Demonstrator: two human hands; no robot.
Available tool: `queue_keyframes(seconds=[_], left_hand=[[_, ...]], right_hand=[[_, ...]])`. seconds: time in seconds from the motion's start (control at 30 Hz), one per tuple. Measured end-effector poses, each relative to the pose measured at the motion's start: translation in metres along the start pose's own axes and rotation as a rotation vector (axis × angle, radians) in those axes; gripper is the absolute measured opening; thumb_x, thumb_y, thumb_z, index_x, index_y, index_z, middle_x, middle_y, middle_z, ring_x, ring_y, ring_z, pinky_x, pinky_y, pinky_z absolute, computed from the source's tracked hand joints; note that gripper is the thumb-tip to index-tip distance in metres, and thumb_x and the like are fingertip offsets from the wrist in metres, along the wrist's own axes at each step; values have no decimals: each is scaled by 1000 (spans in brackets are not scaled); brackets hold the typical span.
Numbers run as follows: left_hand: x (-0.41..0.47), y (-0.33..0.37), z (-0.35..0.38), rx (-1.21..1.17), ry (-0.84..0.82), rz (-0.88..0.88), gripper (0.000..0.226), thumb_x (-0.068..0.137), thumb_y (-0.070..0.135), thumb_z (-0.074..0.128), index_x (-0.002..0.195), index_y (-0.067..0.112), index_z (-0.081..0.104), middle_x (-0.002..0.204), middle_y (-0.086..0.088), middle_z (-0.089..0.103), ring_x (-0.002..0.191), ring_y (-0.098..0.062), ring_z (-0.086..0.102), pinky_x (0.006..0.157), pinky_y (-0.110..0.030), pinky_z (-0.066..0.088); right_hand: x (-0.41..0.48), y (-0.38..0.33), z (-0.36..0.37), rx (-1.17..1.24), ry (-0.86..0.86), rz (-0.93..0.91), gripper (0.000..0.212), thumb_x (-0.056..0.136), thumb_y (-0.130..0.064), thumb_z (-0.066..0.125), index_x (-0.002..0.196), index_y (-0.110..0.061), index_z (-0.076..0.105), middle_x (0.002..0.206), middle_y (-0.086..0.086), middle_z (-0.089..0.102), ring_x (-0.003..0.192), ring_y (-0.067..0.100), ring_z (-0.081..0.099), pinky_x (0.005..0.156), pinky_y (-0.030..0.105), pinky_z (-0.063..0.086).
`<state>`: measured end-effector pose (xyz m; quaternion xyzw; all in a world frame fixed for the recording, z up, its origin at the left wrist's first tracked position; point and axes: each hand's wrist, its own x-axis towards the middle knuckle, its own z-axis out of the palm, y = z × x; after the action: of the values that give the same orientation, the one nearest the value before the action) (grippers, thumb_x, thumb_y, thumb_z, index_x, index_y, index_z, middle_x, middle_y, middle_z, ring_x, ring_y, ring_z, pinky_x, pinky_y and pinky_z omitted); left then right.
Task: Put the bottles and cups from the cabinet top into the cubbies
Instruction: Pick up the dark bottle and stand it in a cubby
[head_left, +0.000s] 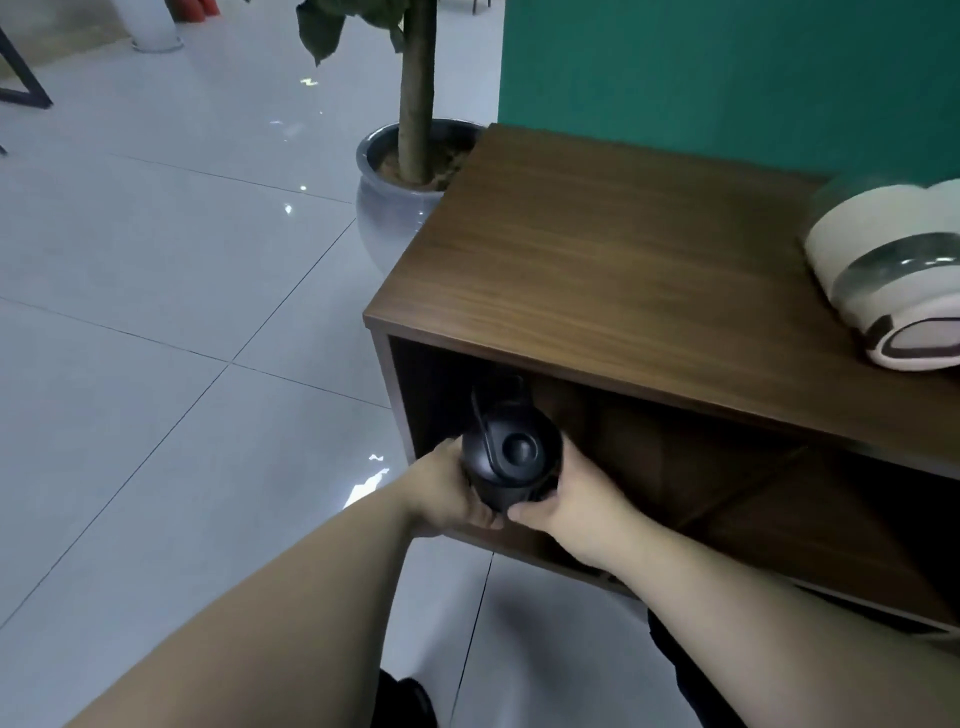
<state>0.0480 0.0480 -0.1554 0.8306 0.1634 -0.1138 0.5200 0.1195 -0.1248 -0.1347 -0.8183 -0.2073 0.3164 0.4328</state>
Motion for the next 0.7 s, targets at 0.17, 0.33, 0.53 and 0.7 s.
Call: queue_keyframes(seconds=[0.17,0.33,0.53,0.7], left_hand=[[28,-15,1,-87,60,-16,50,75,-21,76,81,28,63,69,16,64,62,14,62,60,-6,49],[42,-37,2,-145,165,-12,42,69,-5,79,108,7,69,93,-6,74,86,-8,66,74,-18,55],[46,-47,-1,-144,214,-58,50,77,-7,79,119,16,64,90,13,70,78,6,66,65,-7,49],[45,-48,4,-42,264,-71,45,76,5,78,111,29,61,89,13,66,82,-9,63,65,-7,45]], right_hand=[[37,6,5,-3,47,49,89,68,-4,84,142,-34,45,132,-8,65,126,14,58,113,36,43],[55,4,7,-21,54,6,80,72,3,81,135,-36,50,121,-19,64,116,-1,58,104,14,40],[75,20,13,-113,145,53,55,74,0,69,125,-19,59,127,6,70,123,25,63,109,43,47],[79,36,20,-77,144,118,45,61,-22,67,105,-25,58,114,3,72,110,24,68,99,49,54]])
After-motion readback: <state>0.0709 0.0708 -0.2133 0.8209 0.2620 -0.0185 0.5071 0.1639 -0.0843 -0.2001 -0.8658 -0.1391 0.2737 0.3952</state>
